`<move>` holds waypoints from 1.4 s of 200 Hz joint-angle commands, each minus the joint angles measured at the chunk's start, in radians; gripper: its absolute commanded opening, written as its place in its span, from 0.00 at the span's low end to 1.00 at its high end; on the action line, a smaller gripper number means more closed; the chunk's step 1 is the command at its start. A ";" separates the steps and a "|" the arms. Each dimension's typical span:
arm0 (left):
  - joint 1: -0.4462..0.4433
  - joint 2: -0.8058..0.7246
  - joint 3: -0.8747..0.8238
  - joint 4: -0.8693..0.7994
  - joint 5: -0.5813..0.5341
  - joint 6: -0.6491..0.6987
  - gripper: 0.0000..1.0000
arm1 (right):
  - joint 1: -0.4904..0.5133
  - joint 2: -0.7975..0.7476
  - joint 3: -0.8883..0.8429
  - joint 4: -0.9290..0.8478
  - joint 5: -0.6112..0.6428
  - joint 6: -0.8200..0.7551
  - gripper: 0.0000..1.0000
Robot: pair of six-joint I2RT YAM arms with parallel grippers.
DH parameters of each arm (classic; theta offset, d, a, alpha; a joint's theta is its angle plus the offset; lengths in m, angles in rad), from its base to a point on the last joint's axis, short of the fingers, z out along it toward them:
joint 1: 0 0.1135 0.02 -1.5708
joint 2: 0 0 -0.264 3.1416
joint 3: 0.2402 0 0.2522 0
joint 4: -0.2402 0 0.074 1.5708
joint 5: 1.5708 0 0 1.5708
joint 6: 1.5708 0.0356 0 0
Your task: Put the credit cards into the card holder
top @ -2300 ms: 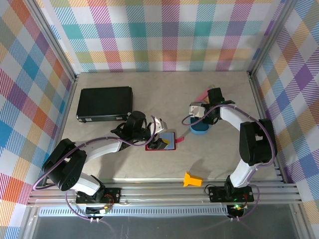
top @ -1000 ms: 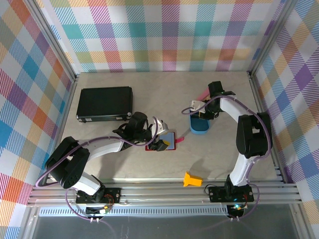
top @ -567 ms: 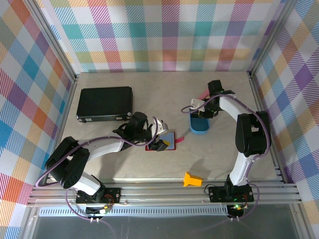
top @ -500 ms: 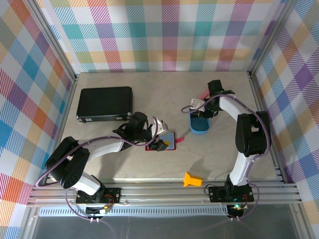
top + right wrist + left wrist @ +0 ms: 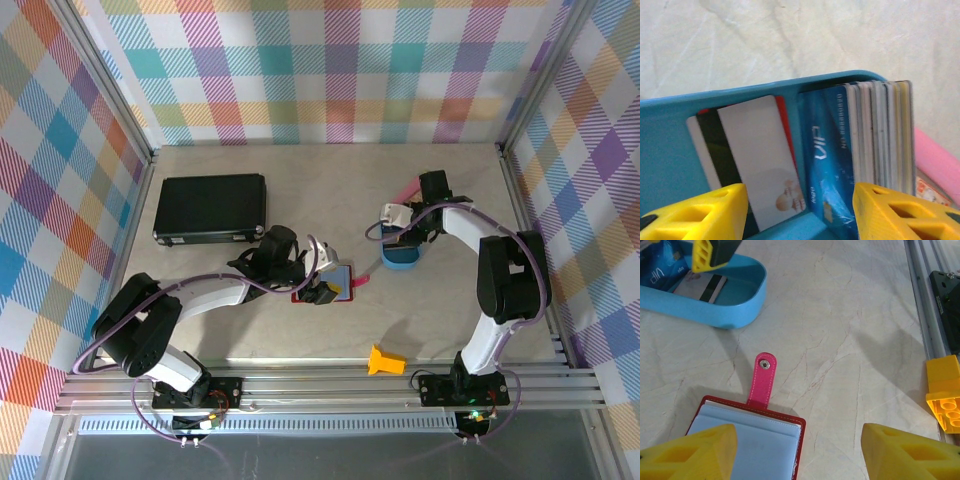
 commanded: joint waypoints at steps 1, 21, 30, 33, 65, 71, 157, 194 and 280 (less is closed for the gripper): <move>-0.019 0.006 0.021 -0.015 0.020 0.000 0.66 | -0.003 -0.038 -0.004 0.082 -0.012 0.030 0.58; -0.019 0.005 0.021 -0.018 0.017 0.003 0.66 | -0.004 -0.050 0.010 0.028 -0.054 0.026 0.64; -0.019 0.004 0.022 -0.019 0.015 0.003 0.66 | -0.010 -0.057 0.012 0.018 -0.062 0.033 0.66; -0.019 0.004 0.021 -0.019 0.014 0.003 0.66 | -0.012 -0.060 0.014 0.011 -0.066 0.034 0.66; -0.021 0.003 0.021 -0.017 0.019 0.002 0.66 | -0.027 -0.047 0.039 -0.047 -0.066 -0.012 0.69; -0.020 0.002 0.021 -0.018 0.019 0.004 0.66 | -0.027 -0.039 0.047 -0.049 -0.061 -0.024 0.69; -0.023 0.008 0.023 -0.028 0.014 0.014 0.66 | 0.001 0.053 0.068 0.082 -0.010 -0.100 0.64; -0.024 0.011 0.024 -0.028 0.014 0.012 0.66 | 0.007 0.069 0.048 0.176 0.021 -0.103 0.68; -0.023 0.014 0.025 -0.030 0.010 0.014 0.66 | 0.007 0.078 0.059 0.198 0.053 -0.084 0.44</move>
